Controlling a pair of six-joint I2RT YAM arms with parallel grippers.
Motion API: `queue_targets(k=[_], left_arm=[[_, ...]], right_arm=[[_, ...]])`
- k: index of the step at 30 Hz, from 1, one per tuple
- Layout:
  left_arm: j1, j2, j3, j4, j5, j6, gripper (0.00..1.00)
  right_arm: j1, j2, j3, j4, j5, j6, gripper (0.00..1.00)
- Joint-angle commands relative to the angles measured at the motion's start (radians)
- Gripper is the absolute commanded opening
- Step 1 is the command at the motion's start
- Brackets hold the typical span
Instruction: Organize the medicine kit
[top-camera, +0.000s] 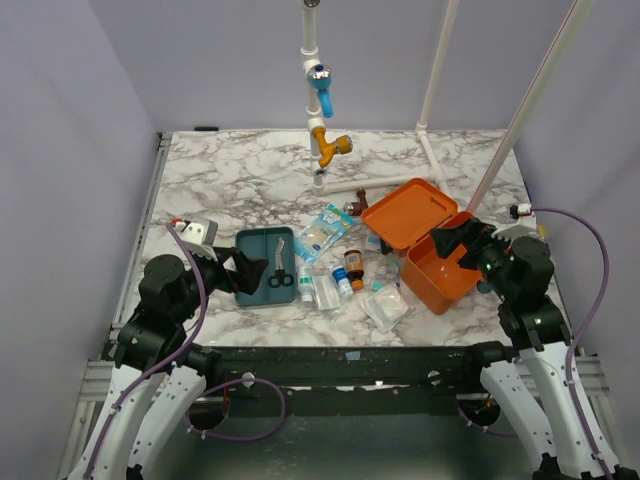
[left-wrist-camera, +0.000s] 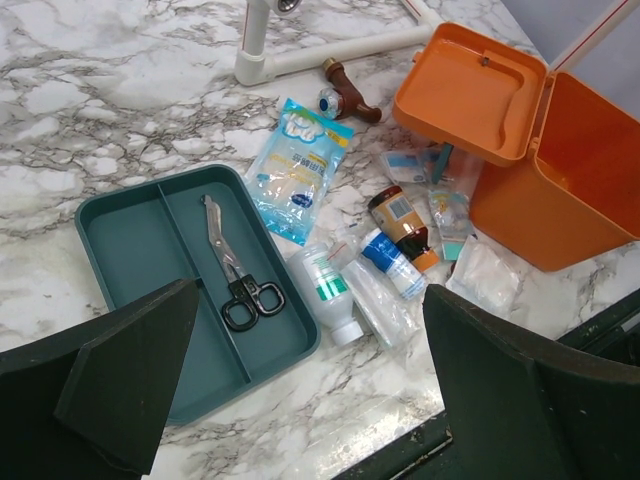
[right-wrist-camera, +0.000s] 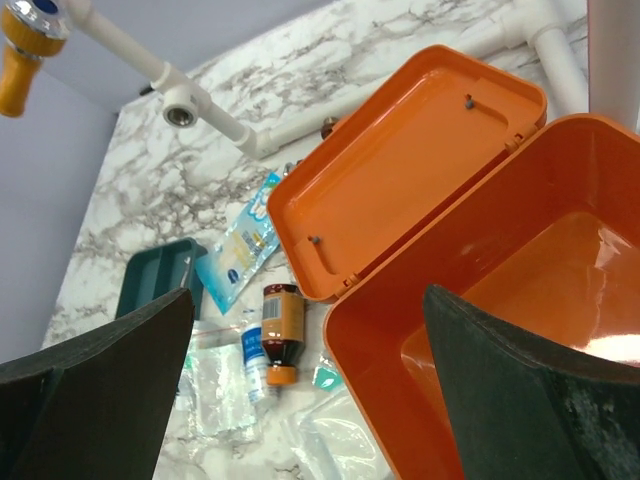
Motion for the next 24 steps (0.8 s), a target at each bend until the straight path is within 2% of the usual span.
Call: queue_targets(k=[1, 8, 12, 24], left_arm=[[-0.002, 0.013, 0.026, -0.021, 0.022, 0.006, 0.99], [-0.002, 0.012, 0.022, -0.025, 0.031, 0.006, 0.99], [-0.002, 0.02, 0.022, -0.03, 0.021, 0.006, 0.99], [-0.002, 0.03, 0.025, -0.047, 0.007, 0.007, 0.99]], right_arm=[[0.003, 0.103, 0.055, -0.037, -0.075, -0.067, 0.99], [0.011, 0.255, 0.139, -0.052, -0.108, -0.07, 0.94], [0.063, 0.321, 0.2, -0.087, -0.093, -0.065, 0.91], [0.518, 0.481, 0.277, -0.131, 0.256, -0.014, 0.88]])
